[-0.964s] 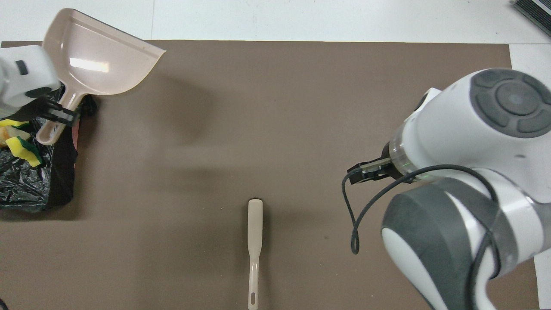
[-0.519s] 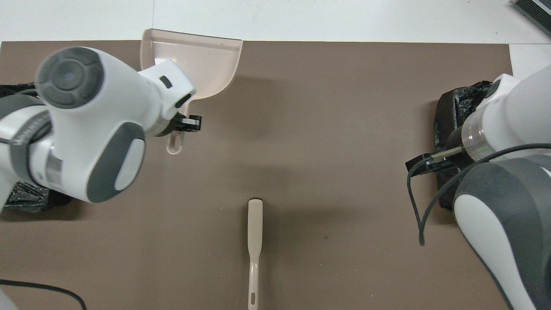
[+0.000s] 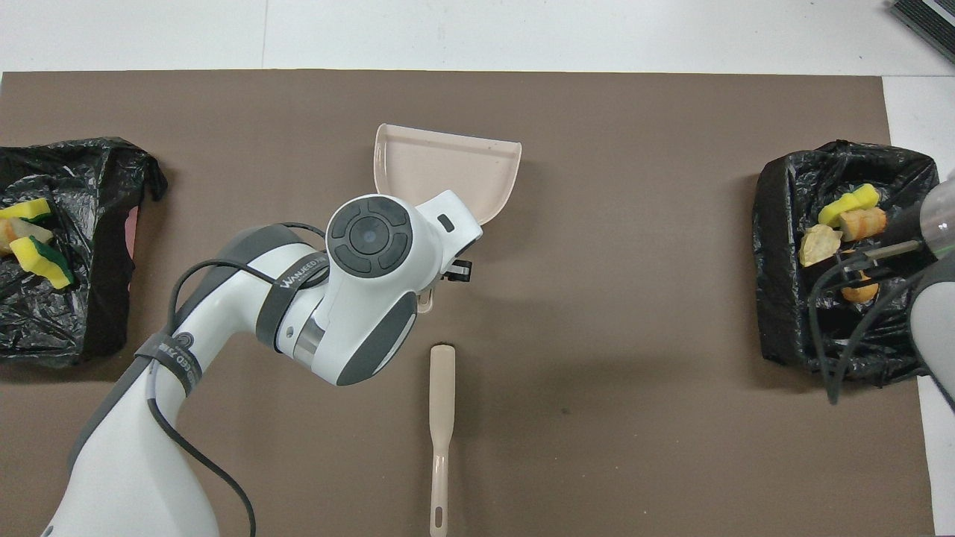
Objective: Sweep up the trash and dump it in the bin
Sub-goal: 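Set the dustpan on the table and withdraw the left gripper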
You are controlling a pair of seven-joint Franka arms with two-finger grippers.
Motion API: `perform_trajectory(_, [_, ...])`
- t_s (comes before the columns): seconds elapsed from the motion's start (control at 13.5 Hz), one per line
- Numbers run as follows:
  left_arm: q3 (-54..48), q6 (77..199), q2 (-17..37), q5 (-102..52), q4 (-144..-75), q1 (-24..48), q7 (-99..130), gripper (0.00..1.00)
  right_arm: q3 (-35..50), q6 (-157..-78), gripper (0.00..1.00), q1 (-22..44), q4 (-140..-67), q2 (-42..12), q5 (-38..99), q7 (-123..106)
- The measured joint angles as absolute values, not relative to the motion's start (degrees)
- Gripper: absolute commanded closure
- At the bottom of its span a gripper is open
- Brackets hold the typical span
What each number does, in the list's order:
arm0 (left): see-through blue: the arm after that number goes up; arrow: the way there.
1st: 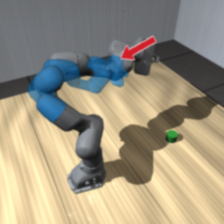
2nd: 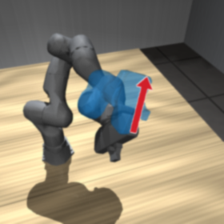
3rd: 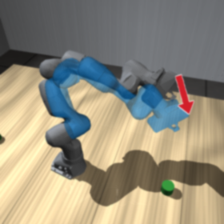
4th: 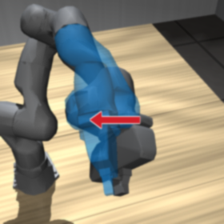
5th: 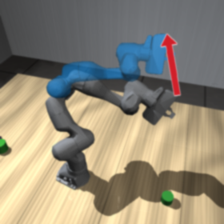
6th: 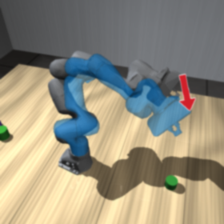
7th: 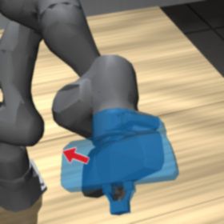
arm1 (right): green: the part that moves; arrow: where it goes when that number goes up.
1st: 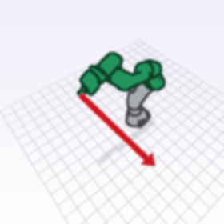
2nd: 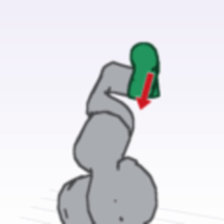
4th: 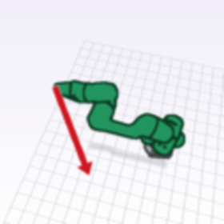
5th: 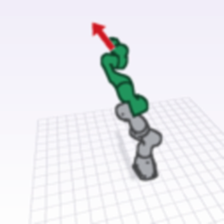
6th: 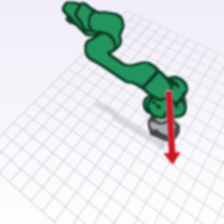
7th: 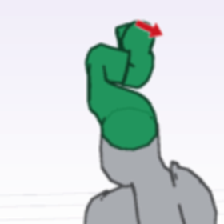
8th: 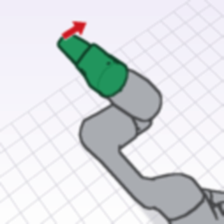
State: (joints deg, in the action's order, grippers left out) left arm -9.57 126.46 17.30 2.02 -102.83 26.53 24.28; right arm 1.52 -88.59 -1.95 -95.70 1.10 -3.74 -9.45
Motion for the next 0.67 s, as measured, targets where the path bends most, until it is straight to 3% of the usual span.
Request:
perform_trajectory(0.44, [-9.6, 132.5, 21.2, 1.9, -104.0, 30.4, 30.6, 1.00, -1.7, -88.8, 0.00, -1.9, -95.5, 1.1, -2.2, -9.9])
perform_trajectory(0.52, [-9.5, 133.0, 21.7, 1.9, -104.0, 31.0, 31.3, 0.96, -2.1, -88.8, 0.00, -1.9, -95.4, 1.2, -2.2, -9.9])
perform_trajectory(0.59, [-9.5, 133.1, 21.9, 1.9, -104.0, 31.2, 31.4, 0.80, -2.2, -88.8, 0.00, -1.9, -95.4, 1.2, -2.2, -9.9])
perform_trajectory(0.67, [-9.5, 133.1, 21.9, 1.9, -104.0, 31.2, 31.4, 0.48, -2.1, -88.8, 0.00, -1.8, -95.3, 1.2, -2.2, -9.9])
